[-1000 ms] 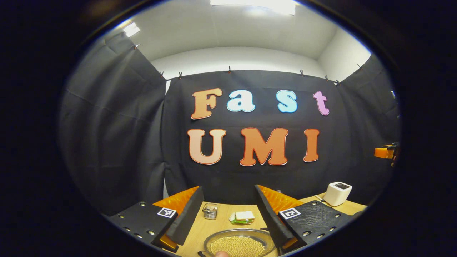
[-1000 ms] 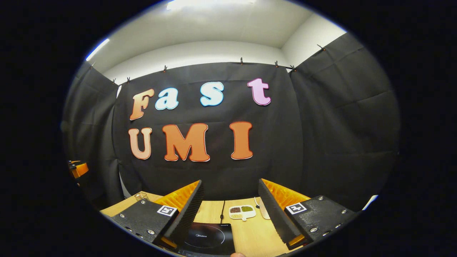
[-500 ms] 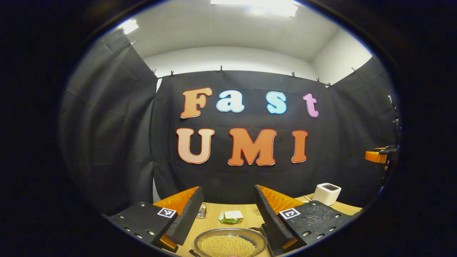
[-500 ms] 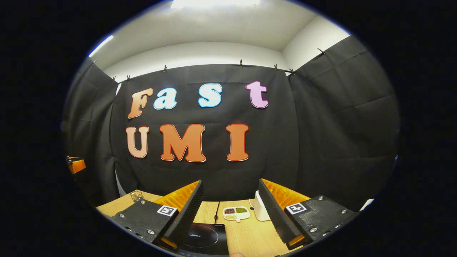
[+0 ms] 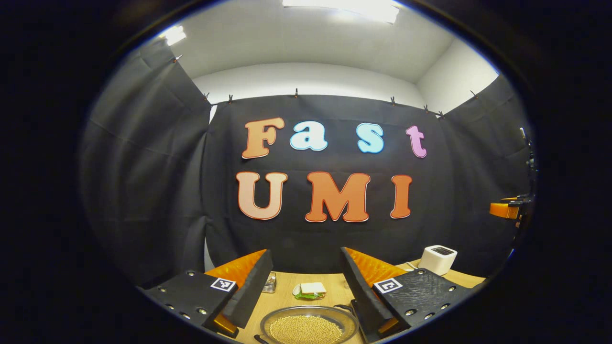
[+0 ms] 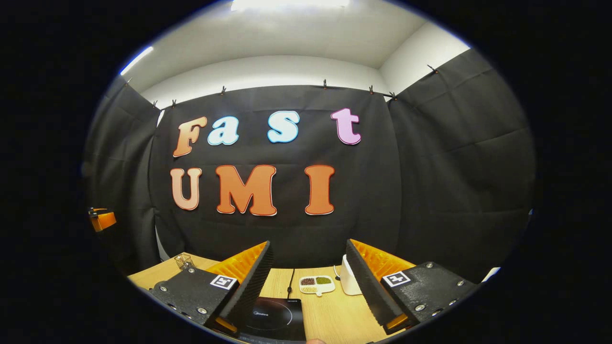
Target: First push the handle of the pot to place it horizontally, then grasp the pot with both hands and set it on the induction cooktop.
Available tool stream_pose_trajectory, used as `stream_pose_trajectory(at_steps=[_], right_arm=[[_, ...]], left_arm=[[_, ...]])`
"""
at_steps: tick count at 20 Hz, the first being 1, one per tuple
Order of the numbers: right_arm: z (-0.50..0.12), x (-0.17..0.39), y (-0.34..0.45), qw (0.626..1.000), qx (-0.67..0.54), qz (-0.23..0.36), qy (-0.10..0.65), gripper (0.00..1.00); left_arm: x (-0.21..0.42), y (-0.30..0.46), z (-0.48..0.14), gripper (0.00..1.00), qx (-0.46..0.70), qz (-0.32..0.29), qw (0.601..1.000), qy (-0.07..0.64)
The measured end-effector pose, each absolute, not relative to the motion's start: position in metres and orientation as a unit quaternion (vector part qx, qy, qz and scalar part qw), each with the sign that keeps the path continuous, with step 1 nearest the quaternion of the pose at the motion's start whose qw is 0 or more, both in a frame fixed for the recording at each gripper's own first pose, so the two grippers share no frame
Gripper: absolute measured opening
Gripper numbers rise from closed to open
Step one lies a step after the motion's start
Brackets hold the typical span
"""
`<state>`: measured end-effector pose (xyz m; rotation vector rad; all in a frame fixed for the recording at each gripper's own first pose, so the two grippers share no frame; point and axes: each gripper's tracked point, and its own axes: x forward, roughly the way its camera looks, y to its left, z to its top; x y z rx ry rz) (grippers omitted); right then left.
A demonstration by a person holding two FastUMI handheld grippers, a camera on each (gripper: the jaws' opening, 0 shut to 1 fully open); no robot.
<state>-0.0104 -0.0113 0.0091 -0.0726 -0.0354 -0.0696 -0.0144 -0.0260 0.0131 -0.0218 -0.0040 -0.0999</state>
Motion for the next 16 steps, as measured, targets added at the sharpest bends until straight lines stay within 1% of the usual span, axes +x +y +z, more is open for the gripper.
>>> stream_pose_trajectory(at_steps=[3, 4, 7, 9, 10, 11, 12, 13, 14, 16], right_arm=[[0.01, -0.01, -0.011, 0.999, -0.036, -0.03, -0.018, 0.95], [0.01, -0.011, -0.012, 0.999, -0.035, -0.03, -0.019, 0.95], [0.009, -0.011, -0.012, 0.999, -0.035, -0.029, -0.017, 0.95], [0.009, -0.011, -0.012, 0.999, -0.036, -0.028, -0.014, 0.95], [0.01, -0.011, -0.012, 0.999, -0.036, -0.029, -0.013, 0.95], [0.01, -0.011, -0.012, 0.999, -0.035, -0.029, -0.014, 0.95], [0.009, -0.011, -0.012, 0.999, -0.035, -0.029, -0.014, 1.0], [0.009, -0.011, -0.012, 0.999, -0.035, -0.028, -0.014, 0.95], [0.01, -0.012, -0.013, 0.999, -0.036, -0.027, -0.014, 1.0], [0.01, -0.011, -0.013, 0.999, -0.037, -0.027, -0.013, 1.0]], left_arm=[[-0.017, -0.03, 0.016, 0.89, -0.008, -0.062, 0.998, -0.012], [-0.019, -0.03, 0.018, 0.92, -0.006, -0.062, 0.998, -0.016], [-0.017, -0.013, 0.018, 0.61, 0.011, -0.034, 0.999, -0.019], [-0.018, -0.021, 0.013, 0.46, 0.007, -0.044, 0.999, -0.012], [-0.018, -0.024, 0.011, 0.48, 0.004, -0.054, 0.999, -0.009], [-0.016, -0.025, 0.008, 0.35, 0.0, -0.058, 0.998, -0.003], [-0.016, -0.026, 0.005, 0.22, -0.002, -0.064, 0.998, 0.002], [-0.016, -0.026, 0.002, 0.18, -0.003, -0.068, 0.998, 0.009], [-0.016, -0.027, -0.001, 0.13, -0.003, -0.071, 0.997, 0.013], [-0.015, -0.021, -0.005, 0.02, -0.003, -0.064, 0.998, 0.016]])
